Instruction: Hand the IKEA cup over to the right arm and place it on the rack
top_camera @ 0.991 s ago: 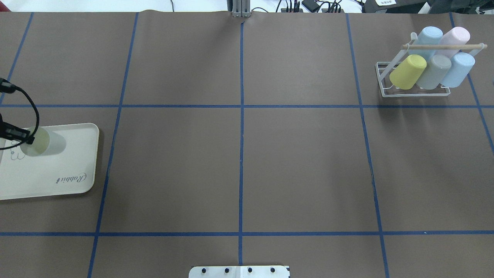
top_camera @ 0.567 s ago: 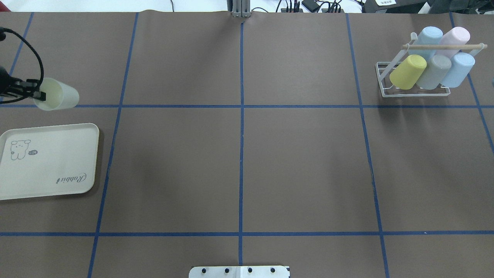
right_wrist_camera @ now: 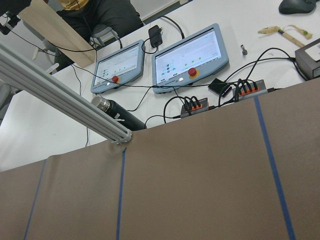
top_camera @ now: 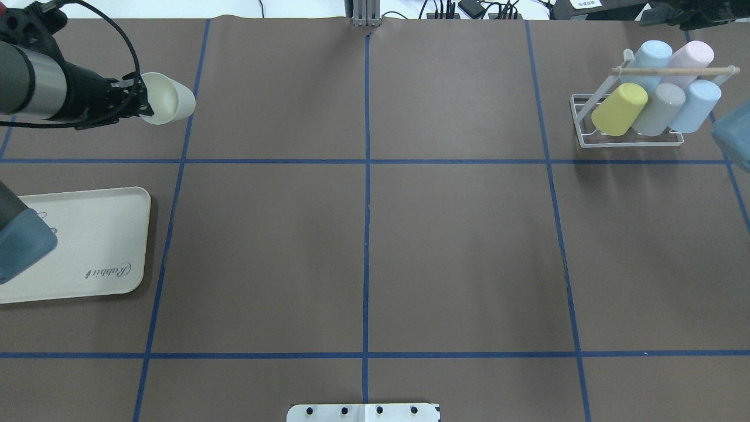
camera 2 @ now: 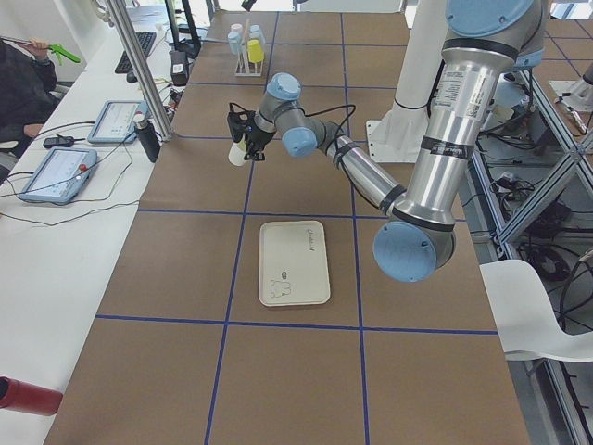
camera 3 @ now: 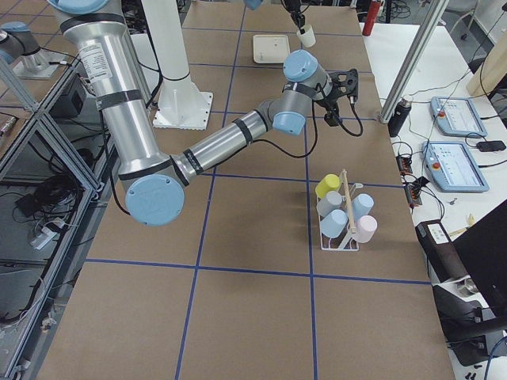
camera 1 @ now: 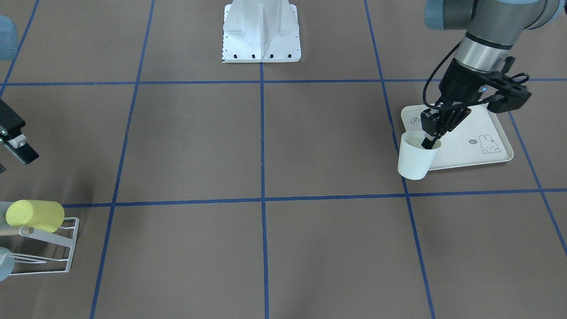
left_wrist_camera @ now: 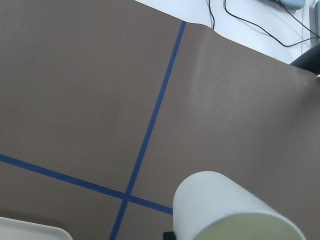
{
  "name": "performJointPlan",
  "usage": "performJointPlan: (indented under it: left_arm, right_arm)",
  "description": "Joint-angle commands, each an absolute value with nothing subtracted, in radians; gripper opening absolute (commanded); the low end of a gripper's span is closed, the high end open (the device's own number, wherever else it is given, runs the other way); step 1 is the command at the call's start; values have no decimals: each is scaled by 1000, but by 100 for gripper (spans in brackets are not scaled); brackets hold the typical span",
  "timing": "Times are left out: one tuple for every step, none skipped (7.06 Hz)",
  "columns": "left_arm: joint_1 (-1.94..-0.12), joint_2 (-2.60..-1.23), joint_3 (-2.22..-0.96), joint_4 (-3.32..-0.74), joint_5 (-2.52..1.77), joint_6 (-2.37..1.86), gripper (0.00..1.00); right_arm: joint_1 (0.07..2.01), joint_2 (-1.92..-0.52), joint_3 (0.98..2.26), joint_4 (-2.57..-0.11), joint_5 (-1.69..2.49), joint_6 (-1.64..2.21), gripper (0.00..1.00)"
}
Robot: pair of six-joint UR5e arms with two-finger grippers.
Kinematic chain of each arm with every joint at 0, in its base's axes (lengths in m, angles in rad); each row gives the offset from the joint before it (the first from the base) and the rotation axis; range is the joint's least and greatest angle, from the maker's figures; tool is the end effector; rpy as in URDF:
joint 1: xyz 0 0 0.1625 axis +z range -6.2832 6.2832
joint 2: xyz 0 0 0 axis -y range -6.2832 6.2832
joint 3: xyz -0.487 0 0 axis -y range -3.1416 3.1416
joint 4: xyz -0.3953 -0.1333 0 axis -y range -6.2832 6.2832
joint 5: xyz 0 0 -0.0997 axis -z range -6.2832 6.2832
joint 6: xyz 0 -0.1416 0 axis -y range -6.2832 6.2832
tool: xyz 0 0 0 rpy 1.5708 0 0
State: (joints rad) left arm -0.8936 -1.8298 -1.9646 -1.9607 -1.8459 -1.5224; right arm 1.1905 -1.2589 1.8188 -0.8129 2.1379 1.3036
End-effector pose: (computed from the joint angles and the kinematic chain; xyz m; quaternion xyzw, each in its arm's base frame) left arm 0.3063 -0.5322 0.3757 0.1179 0.4936 -0.2900 0.8114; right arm -0.1788 -0.6016 0.3494 0.2265 -0.5858 0.1848 0.7559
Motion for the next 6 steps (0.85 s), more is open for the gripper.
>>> performJointPlan:
  left_arm:
    - [-844, -1836, -1884, -2229, -1784, -1793, 0]
    - [-838, -1835, -1846, -2382, -1743, -1898, 0]
    - [-806, -1839, -1827, -2483, -1708, -1992, 0]
    - [-758, -1865, -1818, -2556, -1634, -2076, 0]
    - [-703, -1905, -1810, -2592, -1573, -2151, 0]
    - [-671, -1936, -1787, -2667, -1525, -2186, 0]
  right_arm:
    - [1071, -1255, 1810, -651, 1994, 1528, 100]
    - [1007, -1255, 1810, -574, 1908, 1639, 100]
    - [956, -1255, 1812, -527, 1838, 1714, 100]
    - [910, -1253, 1812, -484, 1775, 1765, 100]
    - [861, -1250, 1809, -438, 1714, 1804, 100]
    - [817, -1244, 1806, -399, 1650, 1824, 100]
